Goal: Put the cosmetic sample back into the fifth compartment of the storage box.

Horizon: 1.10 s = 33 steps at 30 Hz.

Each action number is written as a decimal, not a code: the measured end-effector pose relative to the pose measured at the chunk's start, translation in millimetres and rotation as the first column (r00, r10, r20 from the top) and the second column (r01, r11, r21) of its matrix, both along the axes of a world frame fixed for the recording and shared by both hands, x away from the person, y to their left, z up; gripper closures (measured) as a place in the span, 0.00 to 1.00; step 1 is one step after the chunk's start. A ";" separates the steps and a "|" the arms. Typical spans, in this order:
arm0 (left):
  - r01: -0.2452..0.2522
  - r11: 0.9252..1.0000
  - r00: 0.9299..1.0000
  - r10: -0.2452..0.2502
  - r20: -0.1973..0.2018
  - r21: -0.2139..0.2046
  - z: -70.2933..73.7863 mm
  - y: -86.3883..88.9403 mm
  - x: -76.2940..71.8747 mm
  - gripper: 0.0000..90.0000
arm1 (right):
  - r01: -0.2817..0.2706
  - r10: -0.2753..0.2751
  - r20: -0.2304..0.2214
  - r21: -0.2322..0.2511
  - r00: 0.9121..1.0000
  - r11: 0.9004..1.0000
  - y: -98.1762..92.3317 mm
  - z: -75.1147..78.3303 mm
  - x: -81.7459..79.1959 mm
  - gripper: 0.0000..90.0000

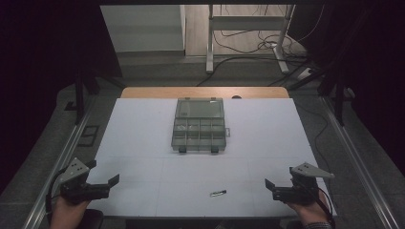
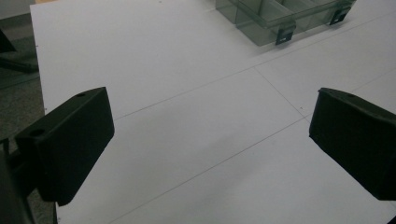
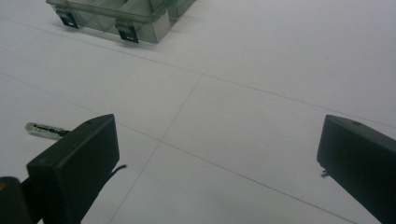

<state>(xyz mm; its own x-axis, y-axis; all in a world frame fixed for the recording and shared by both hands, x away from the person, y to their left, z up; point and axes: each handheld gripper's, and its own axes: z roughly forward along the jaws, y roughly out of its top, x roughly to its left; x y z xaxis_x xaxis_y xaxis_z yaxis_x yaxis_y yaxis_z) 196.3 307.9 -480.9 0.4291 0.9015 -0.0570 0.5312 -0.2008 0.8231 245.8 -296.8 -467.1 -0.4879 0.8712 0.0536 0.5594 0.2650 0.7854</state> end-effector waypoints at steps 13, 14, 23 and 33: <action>0.011 1.000 1.000 -0.011 -0.002 0.004 -0.2 -0.2 -0.9 0.01 | -0.050 0.050 -0.027 -0.014 0.998 0.999 3.8 -1.1 3.6 0.00; 0.012 1.000 1.000 -0.012 -0.002 0.004 -0.2 0.0 -0.8 0.01 | -0.055 0.054 -0.029 -0.016 0.998 0.998 4.2 -1.4 4.1 0.00; 0.004 1.000 1.000 -0.004 -0.005 -0.008 -0.2 1.3 -0.4 0.01 | -0.102 0.098 -0.066 -0.054 0.993 0.993 10.4 -3.1 7.4 0.00; 0.002 1.000 1.000 -0.002 -0.008 -0.014 -0.5 2.1 0.2 0.01 | -0.152 0.149 -0.056 -0.050 0.987 0.987 19.2 -5.7 11.1 0.00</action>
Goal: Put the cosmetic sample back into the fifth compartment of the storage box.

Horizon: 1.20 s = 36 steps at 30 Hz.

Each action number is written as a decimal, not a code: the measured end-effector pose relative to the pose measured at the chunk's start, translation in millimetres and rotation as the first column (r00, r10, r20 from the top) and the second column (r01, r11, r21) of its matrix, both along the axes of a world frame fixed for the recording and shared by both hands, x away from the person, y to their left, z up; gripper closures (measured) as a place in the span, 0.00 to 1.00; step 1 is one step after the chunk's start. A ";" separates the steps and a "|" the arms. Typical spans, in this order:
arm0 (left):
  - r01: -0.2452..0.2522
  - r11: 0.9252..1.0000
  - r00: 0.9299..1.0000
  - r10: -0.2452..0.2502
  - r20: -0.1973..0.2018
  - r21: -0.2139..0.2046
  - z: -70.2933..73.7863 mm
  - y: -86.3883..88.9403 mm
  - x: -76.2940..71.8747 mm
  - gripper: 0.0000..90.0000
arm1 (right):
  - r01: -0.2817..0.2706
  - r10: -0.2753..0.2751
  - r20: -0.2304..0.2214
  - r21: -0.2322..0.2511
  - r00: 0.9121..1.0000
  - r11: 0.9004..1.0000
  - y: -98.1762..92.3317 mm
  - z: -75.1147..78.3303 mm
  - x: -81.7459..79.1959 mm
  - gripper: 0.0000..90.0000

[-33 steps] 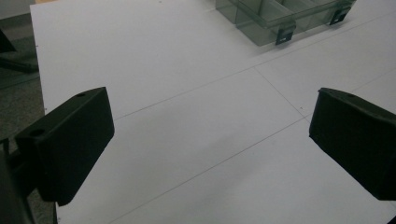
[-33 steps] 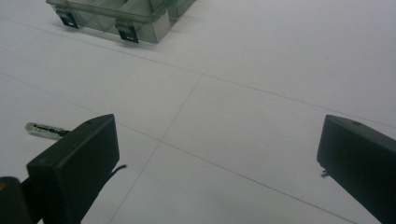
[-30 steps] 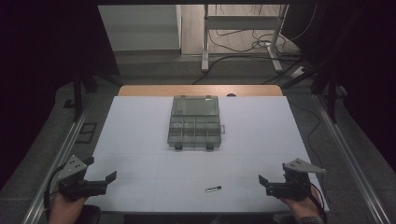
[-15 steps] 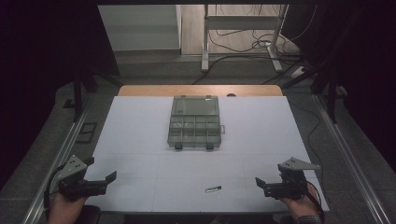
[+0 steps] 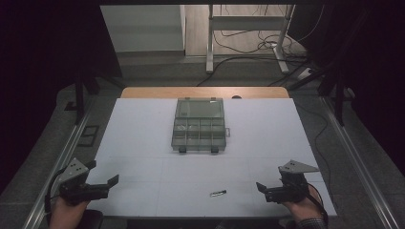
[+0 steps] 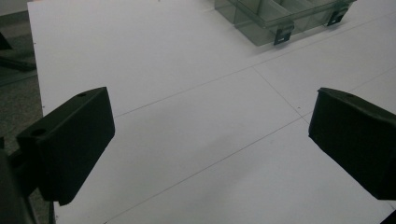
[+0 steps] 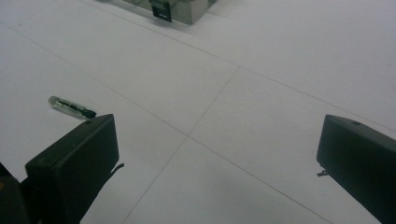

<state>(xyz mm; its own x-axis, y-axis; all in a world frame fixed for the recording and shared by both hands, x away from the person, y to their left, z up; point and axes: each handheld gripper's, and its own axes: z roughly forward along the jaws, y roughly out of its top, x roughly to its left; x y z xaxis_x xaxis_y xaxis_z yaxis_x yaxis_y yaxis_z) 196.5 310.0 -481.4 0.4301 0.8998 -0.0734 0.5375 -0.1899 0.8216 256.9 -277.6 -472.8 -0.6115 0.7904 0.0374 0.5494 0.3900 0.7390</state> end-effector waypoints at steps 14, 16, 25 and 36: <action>0.001 1.000 1.000 -0.001 -0.002 0.001 -0.1 0.0 0.2 0.01 | -0.057 0.057 -0.023 0.005 0.998 0.998 10.6 -1.0 3.9 0.00; 0.001 1.000 1.000 -0.001 -0.002 0.000 -0.1 0.0 0.3 0.01 | -0.058 0.058 -0.025 0.006 0.998 0.998 11.2 -1.0 4.2 0.00; 0.002 1.000 1.000 -0.002 -0.004 0.000 -0.2 -0.3 0.5 0.01 | -0.089 0.089 -0.043 -0.004 0.995 0.996 18.5 -1.5 7.8 0.00; 0.002 1.000 1.000 -0.002 -0.005 0.001 -0.2 -0.6 0.6 0.01 | -0.177 0.175 -0.064 -0.022 0.982 0.984 39.8 -2.5 10.5 0.00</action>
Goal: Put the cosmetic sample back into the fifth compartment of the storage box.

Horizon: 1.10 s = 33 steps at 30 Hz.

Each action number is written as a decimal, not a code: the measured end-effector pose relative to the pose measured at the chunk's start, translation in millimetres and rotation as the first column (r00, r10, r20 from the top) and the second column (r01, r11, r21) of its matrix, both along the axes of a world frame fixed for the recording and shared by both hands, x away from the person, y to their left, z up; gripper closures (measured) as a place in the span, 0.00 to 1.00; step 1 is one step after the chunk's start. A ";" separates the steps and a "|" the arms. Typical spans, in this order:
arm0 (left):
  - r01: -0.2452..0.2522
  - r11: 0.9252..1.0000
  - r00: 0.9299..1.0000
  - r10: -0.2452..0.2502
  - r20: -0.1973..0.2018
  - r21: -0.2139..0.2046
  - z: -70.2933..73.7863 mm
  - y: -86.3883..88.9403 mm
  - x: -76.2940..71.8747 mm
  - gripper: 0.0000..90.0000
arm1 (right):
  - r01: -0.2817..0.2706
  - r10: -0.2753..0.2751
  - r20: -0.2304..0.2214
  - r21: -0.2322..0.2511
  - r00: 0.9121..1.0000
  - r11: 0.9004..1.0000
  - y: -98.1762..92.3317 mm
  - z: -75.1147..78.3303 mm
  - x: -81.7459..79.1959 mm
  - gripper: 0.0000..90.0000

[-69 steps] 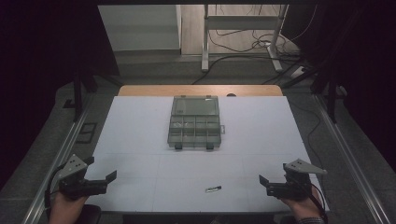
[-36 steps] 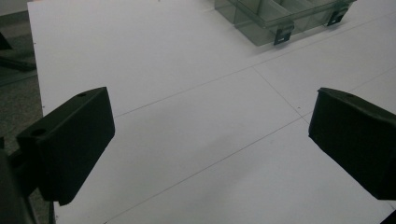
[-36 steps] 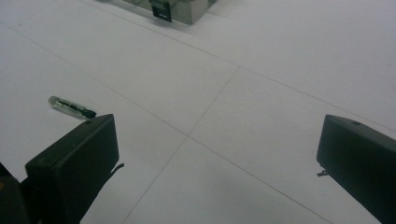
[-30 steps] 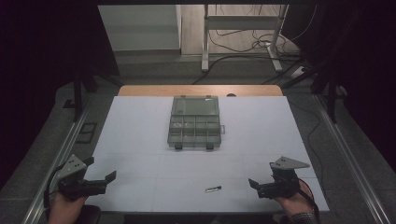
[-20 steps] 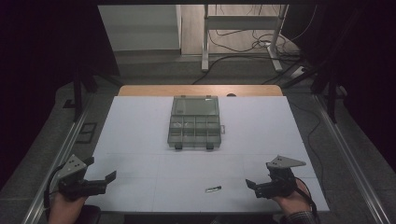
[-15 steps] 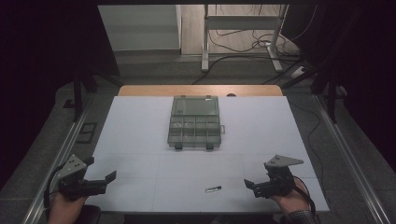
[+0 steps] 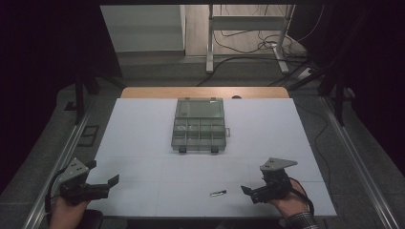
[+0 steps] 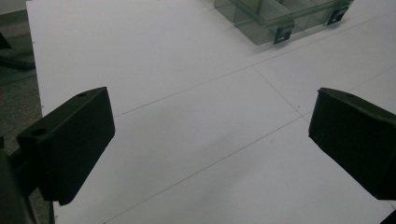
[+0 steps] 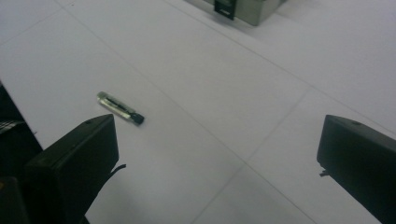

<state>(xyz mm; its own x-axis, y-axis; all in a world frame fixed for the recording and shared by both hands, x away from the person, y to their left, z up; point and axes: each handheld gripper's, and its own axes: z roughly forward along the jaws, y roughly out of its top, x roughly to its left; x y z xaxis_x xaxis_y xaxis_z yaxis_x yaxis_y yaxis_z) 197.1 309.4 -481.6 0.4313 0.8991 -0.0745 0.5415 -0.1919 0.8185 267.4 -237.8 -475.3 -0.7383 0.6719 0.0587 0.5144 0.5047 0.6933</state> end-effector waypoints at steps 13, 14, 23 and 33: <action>0.000 1.000 1.000 0.000 0.002 0.002 0.0 -0.2 0.0 0.01 | -0.036 0.035 -0.040 -0.023 0.999 0.999 20.8 -5.2 1.1 0.00; 0.000 1.000 1.000 0.000 0.002 0.002 0.0 -0.2 0.0 0.01 | -0.035 0.034 -0.041 -0.029 0.999 0.999 22.7 -5.9 0.9 0.00; 0.002 1.000 1.000 -0.002 0.003 0.005 0.0 -0.5 0.0 0.01 | -0.067 0.061 -0.072 -0.080 0.995 0.995 38.3 -8.8 1.2 0.00; 0.012 1.000 1.000 -0.012 0.003 0.022 0.1 -2.1 0.3 0.02 | -0.104 0.085 -0.125 -0.151 0.988 0.983 62.8 -15.2 3.9 0.11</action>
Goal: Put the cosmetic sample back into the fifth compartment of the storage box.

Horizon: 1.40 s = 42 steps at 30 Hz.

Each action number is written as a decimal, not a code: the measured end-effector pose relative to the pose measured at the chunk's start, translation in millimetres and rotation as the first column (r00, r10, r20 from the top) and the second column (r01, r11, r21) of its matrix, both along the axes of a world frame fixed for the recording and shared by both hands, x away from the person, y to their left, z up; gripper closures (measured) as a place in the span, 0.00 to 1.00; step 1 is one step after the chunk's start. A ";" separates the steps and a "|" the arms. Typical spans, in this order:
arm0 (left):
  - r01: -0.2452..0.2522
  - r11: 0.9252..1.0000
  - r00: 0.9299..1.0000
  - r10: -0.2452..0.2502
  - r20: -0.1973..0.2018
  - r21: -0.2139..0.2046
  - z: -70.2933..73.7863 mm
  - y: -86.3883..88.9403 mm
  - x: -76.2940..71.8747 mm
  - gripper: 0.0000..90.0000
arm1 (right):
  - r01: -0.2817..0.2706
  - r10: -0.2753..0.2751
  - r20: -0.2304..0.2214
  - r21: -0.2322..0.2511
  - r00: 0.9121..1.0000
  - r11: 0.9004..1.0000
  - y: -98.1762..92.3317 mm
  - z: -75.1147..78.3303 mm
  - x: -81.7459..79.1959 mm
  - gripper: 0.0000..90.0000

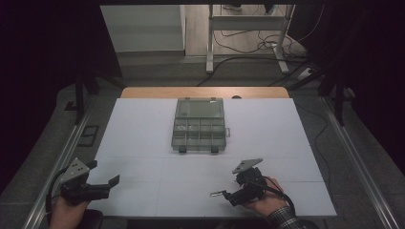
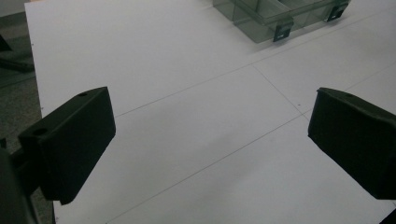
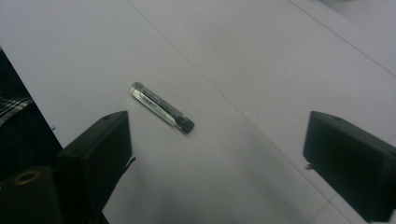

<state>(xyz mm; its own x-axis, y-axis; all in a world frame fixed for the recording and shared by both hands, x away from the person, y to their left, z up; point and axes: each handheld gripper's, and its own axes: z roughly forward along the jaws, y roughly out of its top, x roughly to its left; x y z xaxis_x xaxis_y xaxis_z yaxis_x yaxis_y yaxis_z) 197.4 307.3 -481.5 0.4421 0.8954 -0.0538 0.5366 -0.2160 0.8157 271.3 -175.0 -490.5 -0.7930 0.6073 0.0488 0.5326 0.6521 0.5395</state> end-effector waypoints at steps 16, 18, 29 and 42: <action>0.005 1.000 1.000 -0.005 0.000 0.005 -0.2 -0.9 0.2 0.02 | -0.160 0.157 -0.060 -0.056 0.986 0.985 31.9 -10.0 8.3 0.57; 0.006 1.000 1.000 -0.006 -0.001 0.005 -0.2 -0.9 0.2 0.02 | -0.190 0.184 -0.079 -0.078 0.980 0.979 37.2 -14.4 8.4 0.67; 0.012 1.000 1.000 -0.012 -0.004 0.013 -0.3 -1.6 0.5 0.02 | -0.181 0.176 -0.064 -0.089 0.982 0.979 38.0 -12.8 8.2 0.90; 0.010 1.000 1.000 -0.010 -0.006 0.014 -0.3 -1.7 0.8 0.02 | -0.147 0.147 -0.035 -0.010 0.989 0.989 32.7 -1.4 12.8 0.90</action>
<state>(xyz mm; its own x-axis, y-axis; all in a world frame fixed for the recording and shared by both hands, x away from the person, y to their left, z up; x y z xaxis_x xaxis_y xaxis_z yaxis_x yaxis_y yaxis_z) 198.1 305.6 -481.8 0.4505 0.8917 -0.0439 0.5393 -0.2326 0.8093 284.1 -142.3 -491.9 -0.8716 0.4851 0.0704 0.4484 0.7310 0.5144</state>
